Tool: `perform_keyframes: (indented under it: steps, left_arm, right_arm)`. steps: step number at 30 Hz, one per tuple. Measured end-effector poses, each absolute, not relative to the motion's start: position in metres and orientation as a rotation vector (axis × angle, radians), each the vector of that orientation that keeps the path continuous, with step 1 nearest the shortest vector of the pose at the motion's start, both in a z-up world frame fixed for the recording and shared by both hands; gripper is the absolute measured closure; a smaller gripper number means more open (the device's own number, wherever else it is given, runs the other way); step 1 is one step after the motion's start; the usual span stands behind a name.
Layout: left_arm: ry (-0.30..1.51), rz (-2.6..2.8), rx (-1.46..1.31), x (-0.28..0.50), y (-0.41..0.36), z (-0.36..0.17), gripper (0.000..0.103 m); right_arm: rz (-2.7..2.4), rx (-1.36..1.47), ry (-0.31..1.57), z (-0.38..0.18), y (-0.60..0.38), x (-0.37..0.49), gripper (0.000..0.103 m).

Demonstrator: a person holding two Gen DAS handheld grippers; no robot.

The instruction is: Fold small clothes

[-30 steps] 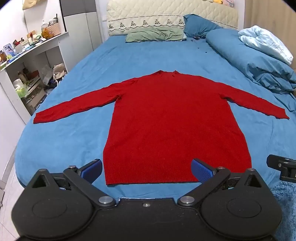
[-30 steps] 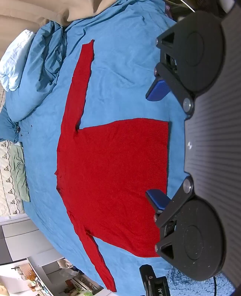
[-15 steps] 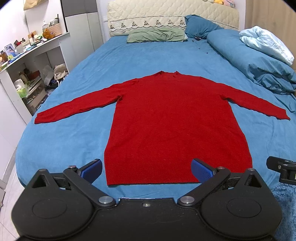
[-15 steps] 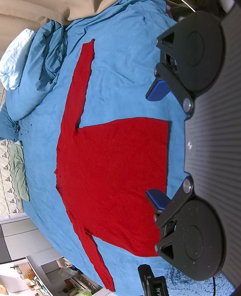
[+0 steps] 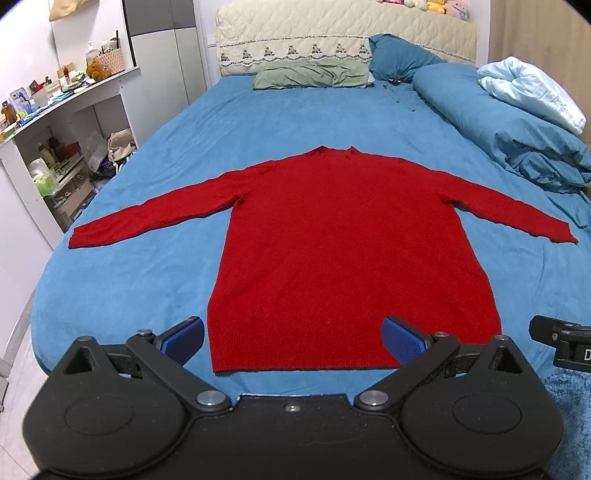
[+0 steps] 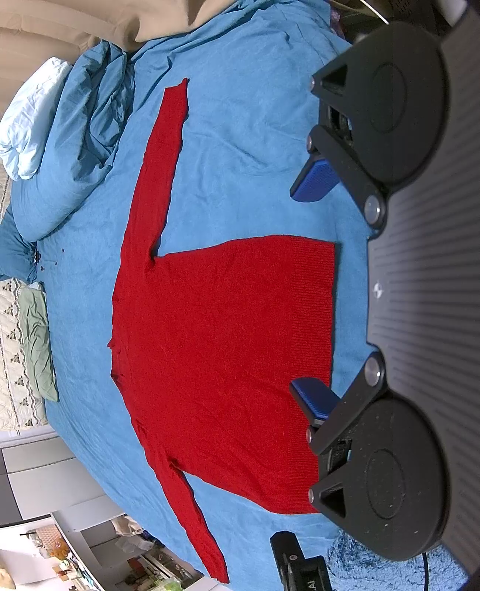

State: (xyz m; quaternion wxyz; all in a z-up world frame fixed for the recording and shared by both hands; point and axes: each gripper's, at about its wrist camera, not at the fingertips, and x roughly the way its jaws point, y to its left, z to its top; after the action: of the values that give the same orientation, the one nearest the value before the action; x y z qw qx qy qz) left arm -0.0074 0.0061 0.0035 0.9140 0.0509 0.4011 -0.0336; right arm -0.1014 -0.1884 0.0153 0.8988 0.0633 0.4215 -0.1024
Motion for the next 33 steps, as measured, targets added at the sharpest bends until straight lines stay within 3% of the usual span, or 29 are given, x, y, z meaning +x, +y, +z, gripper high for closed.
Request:
perform_keyframes:
  steps: [33]
  left_arm:
    - [0.796, -0.060, 0.114, -0.0115, 0.0066, 0.0074, 0.000]
  right_arm:
    - [-0.211, 0.127, 0.868, 0.0187, -0.1880, -0.1023, 0.000]
